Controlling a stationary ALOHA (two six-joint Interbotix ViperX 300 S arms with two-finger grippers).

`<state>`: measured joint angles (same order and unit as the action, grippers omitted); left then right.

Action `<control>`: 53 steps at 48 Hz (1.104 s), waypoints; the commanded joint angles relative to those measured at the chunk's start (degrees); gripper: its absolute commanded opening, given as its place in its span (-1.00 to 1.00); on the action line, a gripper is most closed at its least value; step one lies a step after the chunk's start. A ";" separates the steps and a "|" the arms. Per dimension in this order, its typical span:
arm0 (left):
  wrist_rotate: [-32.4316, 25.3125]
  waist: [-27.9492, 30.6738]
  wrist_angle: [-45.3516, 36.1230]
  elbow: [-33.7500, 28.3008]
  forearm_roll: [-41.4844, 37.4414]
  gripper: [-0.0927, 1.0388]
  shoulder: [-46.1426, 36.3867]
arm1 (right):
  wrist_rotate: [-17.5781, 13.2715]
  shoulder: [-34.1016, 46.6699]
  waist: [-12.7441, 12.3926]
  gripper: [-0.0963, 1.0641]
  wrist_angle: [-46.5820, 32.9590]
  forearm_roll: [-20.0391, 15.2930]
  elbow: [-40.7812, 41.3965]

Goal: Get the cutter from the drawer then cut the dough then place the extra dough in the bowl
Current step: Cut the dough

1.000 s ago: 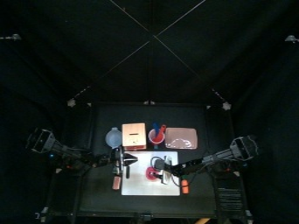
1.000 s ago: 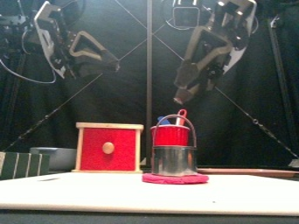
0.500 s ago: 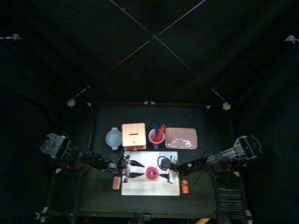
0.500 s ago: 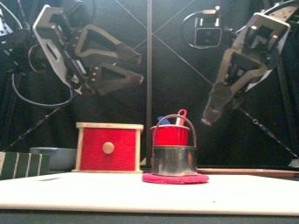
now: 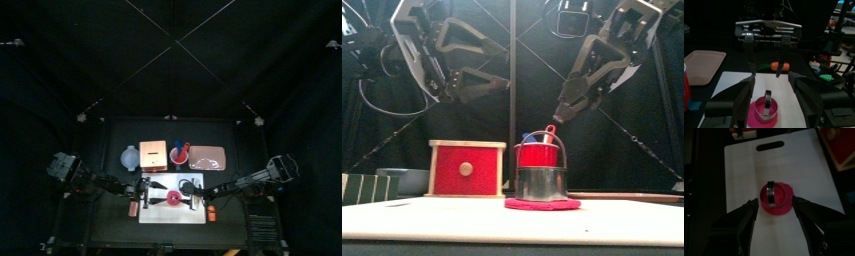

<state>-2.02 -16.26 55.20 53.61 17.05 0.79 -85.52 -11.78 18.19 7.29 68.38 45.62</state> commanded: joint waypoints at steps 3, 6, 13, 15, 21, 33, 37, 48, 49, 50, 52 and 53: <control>-0.09 0.18 0.35 -0.88 0.09 0.76 -1.23 | 0.09 -7.38 0.44 0.69 -3.08 1.58 1.32; -0.09 0.18 0.26 -1.14 -0.09 0.76 -1.32 | 0.18 -9.14 0.35 0.69 -2.64 2.81 1.85; -0.09 0.18 0.26 -1.76 -0.09 0.76 -1.32 | 0.09 -11.34 0.44 0.69 -0.88 8.53 1.85; -0.09 0.18 0.35 -1.85 0.00 0.76 -1.32 | -0.70 -11.60 0.09 0.69 -0.88 8.96 2.02; -0.09 0.26 0.35 -1.85 0.09 0.76 -1.49 | -2.99 -11.51 -0.88 0.69 -2.29 2.46 4.39; -0.09 0.35 0.26 -1.76 0.09 0.76 -1.76 | -3.08 -15.12 -9.49 0.69 -14.06 -18.90 15.29; -0.18 0.53 0.26 -1.85 0.09 0.76 -1.76 | -2.81 -16.52 -13.01 0.69 -19.86 -28.21 19.34; -0.09 0.97 0.26 -1.93 0.09 0.76 -1.76 | -0.26 -13.45 -14.41 0.69 -26.63 -39.02 25.05; -0.09 0.97 0.35 -1.93 0.09 0.76 -1.76 | 0.53 -12.92 -14.24 0.69 -26.72 -38.94 24.52; -0.09 0.97 0.35 -2.02 0.09 0.76 -1.76 | 1.49 -12.30 -13.89 0.69 -26.63 -38.67 23.91; -0.09 0.97 0.35 -2.02 0.09 0.76 -1.85 | 5.36 -10.55 -13.54 0.69 -26.63 -38.14 21.71; -0.09 0.97 0.26 -2.02 0.09 0.76 -1.76 | 7.38 -9.67 -13.36 0.69 -26.72 -37.79 20.83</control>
<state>-2.11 -15.47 55.20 52.82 17.14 0.00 -82.09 -23.29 4.13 -18.81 30.06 69.96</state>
